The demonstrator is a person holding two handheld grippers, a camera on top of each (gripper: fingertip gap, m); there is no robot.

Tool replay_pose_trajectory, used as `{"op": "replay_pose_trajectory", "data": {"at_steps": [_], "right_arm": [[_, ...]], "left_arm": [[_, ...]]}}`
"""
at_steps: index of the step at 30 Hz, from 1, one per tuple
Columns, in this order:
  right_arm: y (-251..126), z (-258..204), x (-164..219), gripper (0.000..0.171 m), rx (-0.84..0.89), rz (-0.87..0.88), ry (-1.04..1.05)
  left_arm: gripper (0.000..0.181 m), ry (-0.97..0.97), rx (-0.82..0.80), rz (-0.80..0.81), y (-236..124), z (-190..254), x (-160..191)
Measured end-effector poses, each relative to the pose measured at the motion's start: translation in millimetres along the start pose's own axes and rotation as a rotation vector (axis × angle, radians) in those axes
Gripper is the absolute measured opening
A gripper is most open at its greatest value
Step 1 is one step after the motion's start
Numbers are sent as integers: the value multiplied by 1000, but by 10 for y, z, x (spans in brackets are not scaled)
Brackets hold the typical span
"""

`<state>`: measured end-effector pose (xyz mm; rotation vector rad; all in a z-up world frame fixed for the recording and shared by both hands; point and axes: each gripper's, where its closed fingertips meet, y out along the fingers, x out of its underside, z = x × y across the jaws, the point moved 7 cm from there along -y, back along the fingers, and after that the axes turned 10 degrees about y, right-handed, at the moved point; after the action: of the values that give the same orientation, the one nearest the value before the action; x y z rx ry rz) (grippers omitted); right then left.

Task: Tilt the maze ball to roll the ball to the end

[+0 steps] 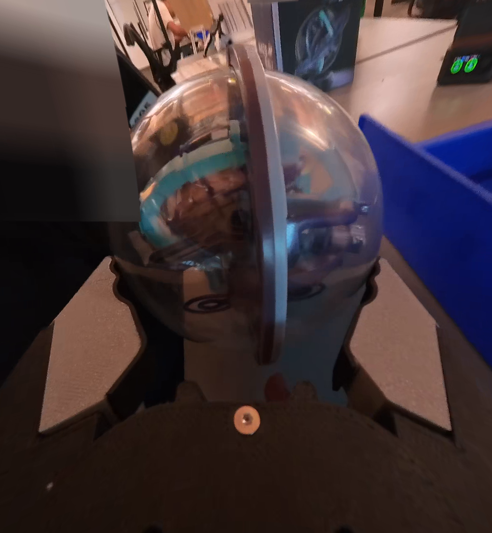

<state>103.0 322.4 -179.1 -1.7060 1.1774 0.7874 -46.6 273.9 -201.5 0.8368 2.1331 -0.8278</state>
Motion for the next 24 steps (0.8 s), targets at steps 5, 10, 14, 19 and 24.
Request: {"op": "replay_pose_trajectory", "data": {"at_steps": [5,10,14,19,24], "right_arm": [[-36,-70,-124,158,25,41,-121],[-70,-119,-229,158,64,9,-243],[-78,-123,-258,158,61,12,-279],[-77,-142,-307,158,65,2,-286],[-104,-183,-454,158,70,-25,-292]], "left_arm": [[128,84,-86,18,-19,-42,-64],[128,162,-164,20,-18,-82,-109],[128,184,-189,26,-21,-93,-121],[128,169,-208,38,-24,-101,-128],[128,141,-235,70,-33,-163,-183]]}}
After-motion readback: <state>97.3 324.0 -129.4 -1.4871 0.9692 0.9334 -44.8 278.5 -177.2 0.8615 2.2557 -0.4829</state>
